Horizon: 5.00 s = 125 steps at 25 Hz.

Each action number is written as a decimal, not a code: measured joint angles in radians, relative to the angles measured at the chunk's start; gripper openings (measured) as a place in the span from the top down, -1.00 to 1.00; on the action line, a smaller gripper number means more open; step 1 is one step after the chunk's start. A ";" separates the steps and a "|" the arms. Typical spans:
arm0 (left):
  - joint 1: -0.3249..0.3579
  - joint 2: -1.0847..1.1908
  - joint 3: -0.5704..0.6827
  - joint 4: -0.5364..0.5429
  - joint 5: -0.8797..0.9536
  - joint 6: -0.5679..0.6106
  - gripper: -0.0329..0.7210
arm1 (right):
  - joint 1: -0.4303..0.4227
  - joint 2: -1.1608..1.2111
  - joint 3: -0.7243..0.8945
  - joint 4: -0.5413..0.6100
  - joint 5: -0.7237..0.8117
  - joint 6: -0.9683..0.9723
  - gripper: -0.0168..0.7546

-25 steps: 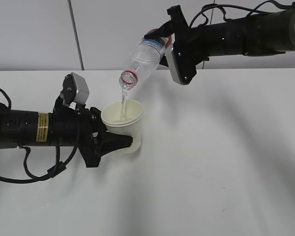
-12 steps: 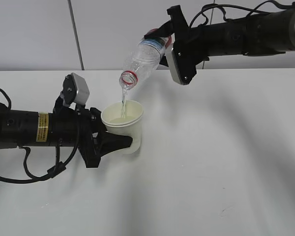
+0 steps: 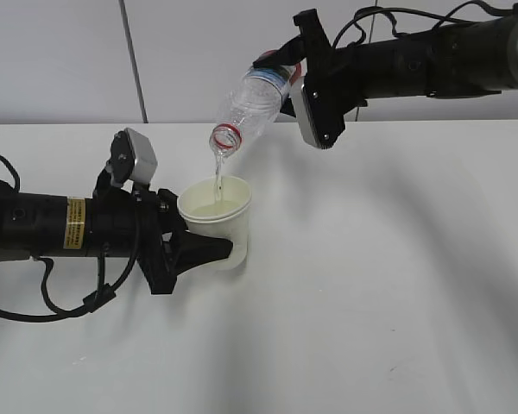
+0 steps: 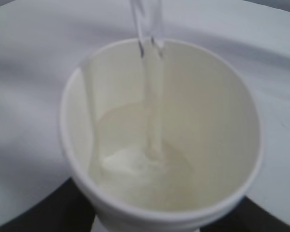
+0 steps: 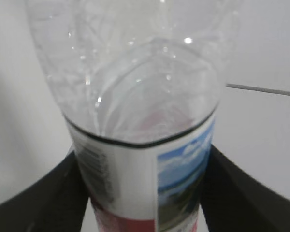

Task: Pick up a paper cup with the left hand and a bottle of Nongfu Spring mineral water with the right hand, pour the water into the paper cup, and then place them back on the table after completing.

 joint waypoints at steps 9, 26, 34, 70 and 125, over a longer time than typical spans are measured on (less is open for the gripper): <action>0.000 0.000 0.000 0.000 0.000 0.000 -0.08 | 0.000 0.000 0.000 0.000 0.000 0.000 -0.27; 0.000 0.000 0.000 -0.131 0.056 0.090 -0.08 | 0.000 0.000 0.000 -0.044 0.000 0.752 -0.27; 0.000 0.000 0.000 -0.222 0.105 0.132 -0.08 | 0.000 0.006 0.000 -0.066 0.000 1.211 -0.27; -0.009 0.115 0.000 -0.360 0.010 0.341 -0.08 | -0.101 0.130 0.266 0.428 -0.325 0.990 -0.27; 0.067 0.063 0.130 -0.324 0.051 0.238 -0.55 | -0.123 0.218 0.265 0.367 -0.409 0.921 -0.75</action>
